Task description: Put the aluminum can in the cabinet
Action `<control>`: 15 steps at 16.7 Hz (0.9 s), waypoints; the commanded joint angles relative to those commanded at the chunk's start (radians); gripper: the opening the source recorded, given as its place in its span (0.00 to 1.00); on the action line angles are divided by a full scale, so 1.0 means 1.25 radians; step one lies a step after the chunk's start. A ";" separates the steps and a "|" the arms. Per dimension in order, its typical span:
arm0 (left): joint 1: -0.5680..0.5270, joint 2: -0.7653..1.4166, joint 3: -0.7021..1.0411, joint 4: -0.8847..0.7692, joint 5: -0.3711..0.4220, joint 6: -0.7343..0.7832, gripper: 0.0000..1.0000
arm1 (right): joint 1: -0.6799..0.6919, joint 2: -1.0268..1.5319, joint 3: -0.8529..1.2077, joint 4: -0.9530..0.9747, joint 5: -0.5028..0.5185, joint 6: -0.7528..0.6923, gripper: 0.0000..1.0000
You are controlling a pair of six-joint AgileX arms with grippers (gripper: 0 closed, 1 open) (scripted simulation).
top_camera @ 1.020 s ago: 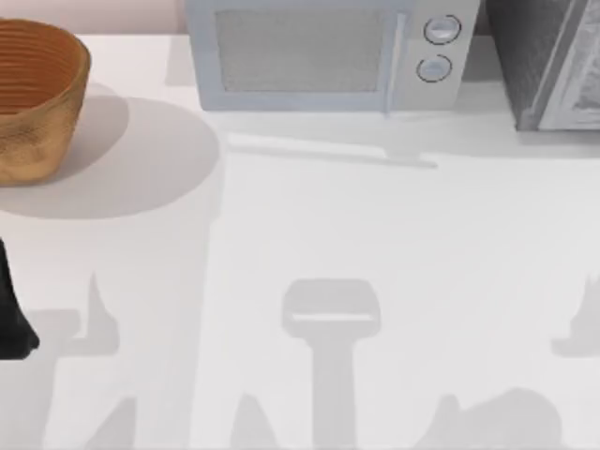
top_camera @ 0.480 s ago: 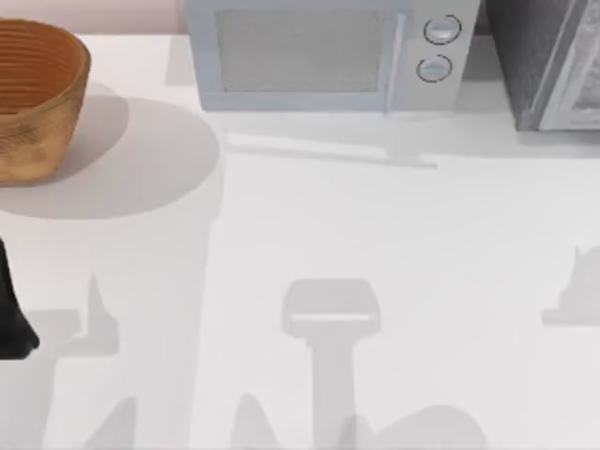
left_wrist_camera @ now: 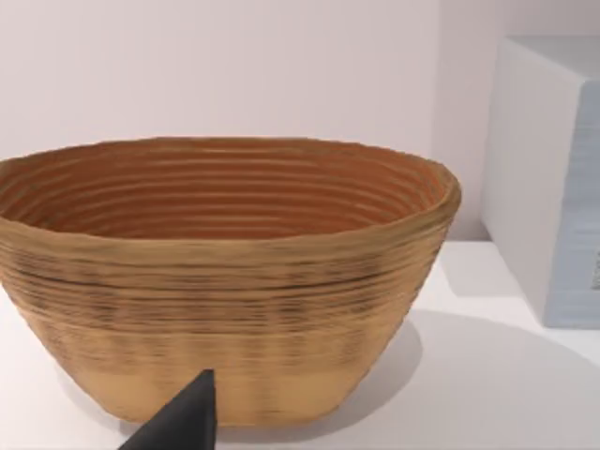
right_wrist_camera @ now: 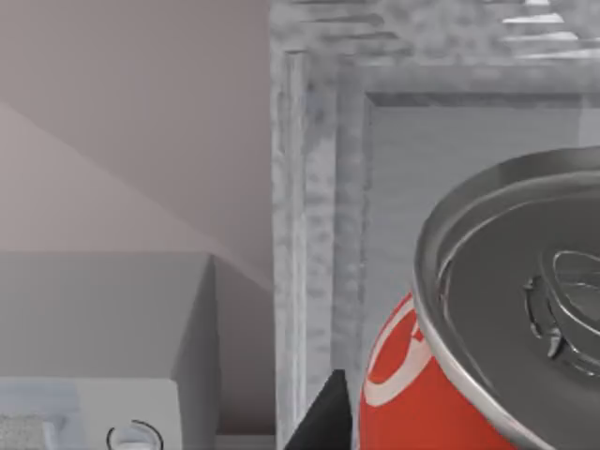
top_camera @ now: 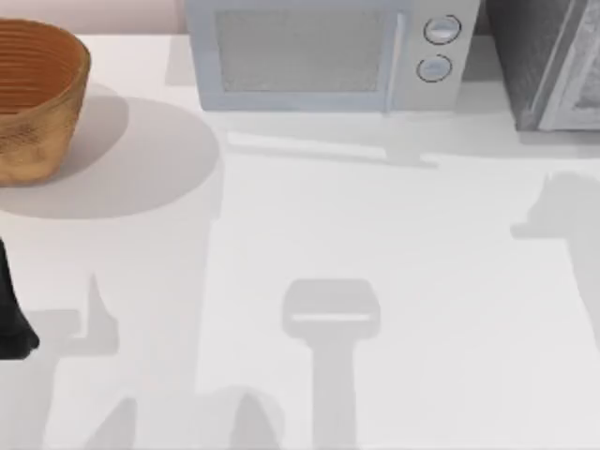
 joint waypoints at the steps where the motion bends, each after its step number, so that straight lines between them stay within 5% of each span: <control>1: 0.000 0.000 0.000 0.000 0.000 0.000 1.00 | 0.007 0.053 0.068 -0.018 0.008 0.000 0.00; 9: 0.000 0.000 0.000 0.000 0.000 0.000 1.00 | 0.053 0.406 0.536 -0.132 0.061 0.005 0.00; 15: 0.000 0.000 0.000 0.000 0.000 0.000 1.00 | 0.070 0.523 0.696 -0.167 0.079 0.007 0.00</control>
